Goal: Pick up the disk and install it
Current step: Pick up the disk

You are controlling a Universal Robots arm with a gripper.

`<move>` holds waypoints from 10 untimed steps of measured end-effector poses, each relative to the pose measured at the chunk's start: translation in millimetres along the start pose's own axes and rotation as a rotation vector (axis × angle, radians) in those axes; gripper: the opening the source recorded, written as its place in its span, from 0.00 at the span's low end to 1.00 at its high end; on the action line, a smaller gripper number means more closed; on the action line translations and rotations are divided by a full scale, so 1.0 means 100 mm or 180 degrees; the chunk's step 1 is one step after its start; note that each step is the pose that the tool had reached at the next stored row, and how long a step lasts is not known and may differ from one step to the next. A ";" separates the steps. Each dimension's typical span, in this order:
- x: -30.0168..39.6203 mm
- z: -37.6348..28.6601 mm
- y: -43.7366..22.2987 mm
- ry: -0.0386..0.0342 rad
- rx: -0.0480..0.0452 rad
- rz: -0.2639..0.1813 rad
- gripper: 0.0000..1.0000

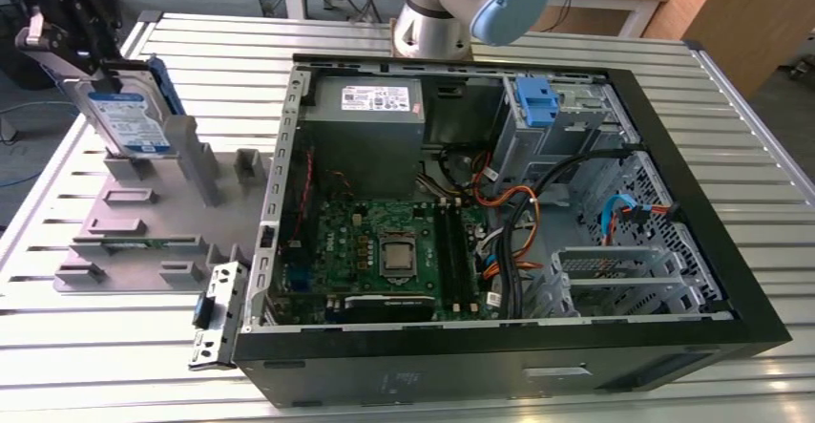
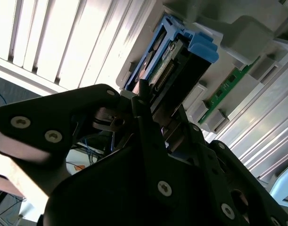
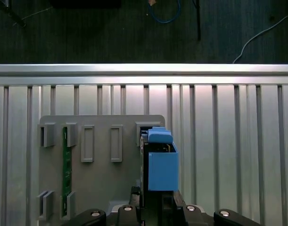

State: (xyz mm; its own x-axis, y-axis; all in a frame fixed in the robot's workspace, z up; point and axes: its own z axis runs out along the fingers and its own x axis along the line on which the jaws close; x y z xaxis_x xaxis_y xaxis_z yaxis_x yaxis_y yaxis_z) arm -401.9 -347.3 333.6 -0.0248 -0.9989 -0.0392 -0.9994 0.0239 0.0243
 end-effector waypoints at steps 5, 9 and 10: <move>-0.007 -0.178 0.004 0.0000 0.0000 0.0000 0.35; -0.012 -0.315 0.007 0.0000 0.0000 0.0000 0.35; -0.014 -0.348 0.007 0.0000 0.0000 0.0000 0.35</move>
State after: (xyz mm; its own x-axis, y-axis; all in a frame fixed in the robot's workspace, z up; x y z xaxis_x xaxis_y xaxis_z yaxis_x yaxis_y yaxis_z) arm -401.7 -347.3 368.4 -0.0248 -0.9989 -0.0391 -0.9994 0.0239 0.0244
